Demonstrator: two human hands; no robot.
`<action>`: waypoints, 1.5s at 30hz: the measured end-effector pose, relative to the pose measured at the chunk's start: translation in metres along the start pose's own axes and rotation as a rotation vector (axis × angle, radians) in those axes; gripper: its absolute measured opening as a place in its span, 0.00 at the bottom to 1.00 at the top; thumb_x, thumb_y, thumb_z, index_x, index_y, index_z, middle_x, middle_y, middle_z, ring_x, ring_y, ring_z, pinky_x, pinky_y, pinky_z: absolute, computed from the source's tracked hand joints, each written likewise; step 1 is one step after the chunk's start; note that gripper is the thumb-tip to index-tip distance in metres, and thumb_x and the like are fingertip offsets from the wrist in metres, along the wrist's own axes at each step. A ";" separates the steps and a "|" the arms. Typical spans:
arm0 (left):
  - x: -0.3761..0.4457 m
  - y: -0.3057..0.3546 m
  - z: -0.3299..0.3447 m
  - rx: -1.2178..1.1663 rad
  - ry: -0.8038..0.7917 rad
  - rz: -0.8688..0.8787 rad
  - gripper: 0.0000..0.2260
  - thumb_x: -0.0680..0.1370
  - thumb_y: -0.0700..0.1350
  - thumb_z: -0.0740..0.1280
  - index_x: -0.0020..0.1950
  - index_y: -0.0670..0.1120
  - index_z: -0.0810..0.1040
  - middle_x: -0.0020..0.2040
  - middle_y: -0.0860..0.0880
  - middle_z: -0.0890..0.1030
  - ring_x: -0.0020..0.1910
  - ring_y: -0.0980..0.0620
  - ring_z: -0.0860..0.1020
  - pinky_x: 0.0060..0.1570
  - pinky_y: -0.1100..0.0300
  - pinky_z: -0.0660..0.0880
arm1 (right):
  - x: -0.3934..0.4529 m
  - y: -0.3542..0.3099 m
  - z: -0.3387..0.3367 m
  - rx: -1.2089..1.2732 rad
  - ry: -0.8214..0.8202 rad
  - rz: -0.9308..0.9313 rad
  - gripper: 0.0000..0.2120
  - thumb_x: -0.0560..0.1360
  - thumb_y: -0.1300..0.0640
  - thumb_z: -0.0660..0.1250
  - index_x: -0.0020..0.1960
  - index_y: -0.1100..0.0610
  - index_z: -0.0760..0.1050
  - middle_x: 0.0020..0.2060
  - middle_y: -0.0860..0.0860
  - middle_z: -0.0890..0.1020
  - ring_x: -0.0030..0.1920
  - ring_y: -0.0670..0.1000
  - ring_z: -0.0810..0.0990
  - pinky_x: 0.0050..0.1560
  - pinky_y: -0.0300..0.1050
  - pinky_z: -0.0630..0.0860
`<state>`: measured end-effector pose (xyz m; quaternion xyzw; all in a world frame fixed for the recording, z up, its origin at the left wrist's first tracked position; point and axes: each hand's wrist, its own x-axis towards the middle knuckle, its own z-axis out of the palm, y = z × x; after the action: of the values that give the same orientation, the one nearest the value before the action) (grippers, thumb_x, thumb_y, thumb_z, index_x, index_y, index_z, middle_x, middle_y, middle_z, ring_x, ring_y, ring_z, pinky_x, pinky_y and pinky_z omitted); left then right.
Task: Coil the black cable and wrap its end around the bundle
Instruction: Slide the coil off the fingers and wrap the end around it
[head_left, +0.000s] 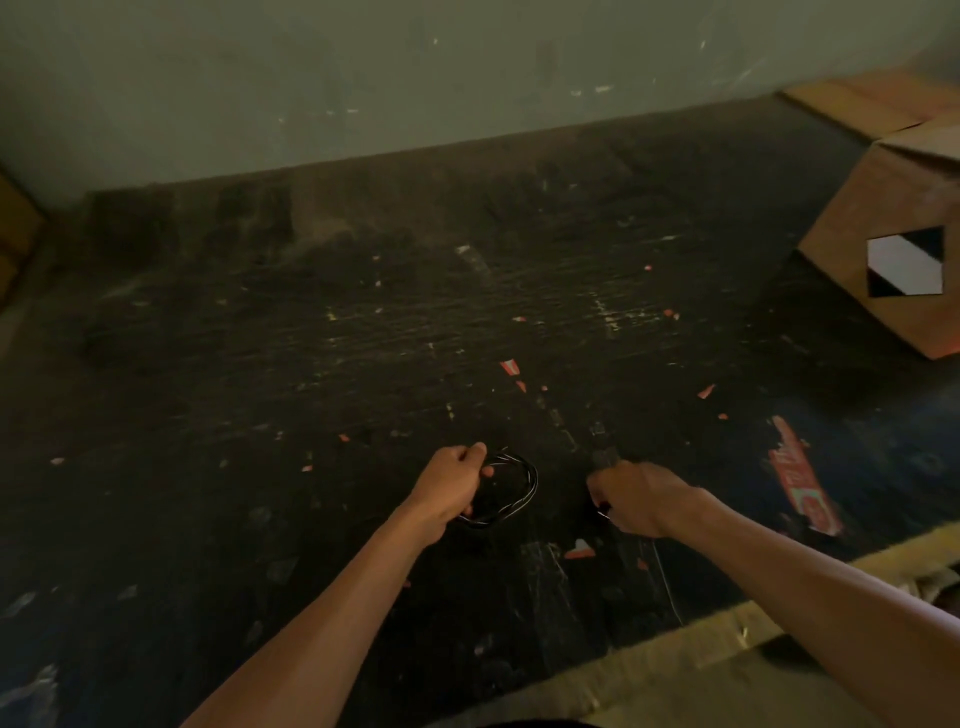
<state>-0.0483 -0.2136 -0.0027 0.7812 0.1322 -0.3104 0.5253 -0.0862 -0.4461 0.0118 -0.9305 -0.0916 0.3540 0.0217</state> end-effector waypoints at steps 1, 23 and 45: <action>0.000 0.000 0.001 0.014 -0.003 -0.007 0.15 0.84 0.53 0.56 0.58 0.46 0.77 0.41 0.51 0.74 0.36 0.53 0.72 0.37 0.59 0.71 | 0.001 0.000 -0.003 0.089 0.040 -0.016 0.12 0.78 0.58 0.64 0.61 0.50 0.73 0.57 0.52 0.78 0.53 0.51 0.79 0.56 0.49 0.78; -0.029 0.012 -0.023 -0.142 0.121 0.228 0.17 0.84 0.52 0.57 0.42 0.47 0.79 0.27 0.53 0.72 0.25 0.57 0.69 0.31 0.58 0.66 | 0.018 -0.085 -0.045 0.489 0.652 -0.464 0.06 0.76 0.55 0.69 0.53 0.50 0.79 0.46 0.43 0.78 0.43 0.41 0.79 0.46 0.41 0.80; -0.020 0.012 -0.034 -0.224 0.237 0.147 0.17 0.84 0.49 0.56 0.52 0.42 0.81 0.29 0.50 0.71 0.28 0.55 0.69 0.31 0.59 0.70 | 0.007 -0.099 -0.057 0.844 0.532 -0.639 0.09 0.79 0.64 0.62 0.52 0.50 0.73 0.48 0.46 0.79 0.50 0.42 0.79 0.49 0.34 0.76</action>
<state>-0.0459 -0.1858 0.0277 0.7563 0.1694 -0.1603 0.6113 -0.0587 -0.3466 0.0597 -0.8245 -0.2098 0.0903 0.5178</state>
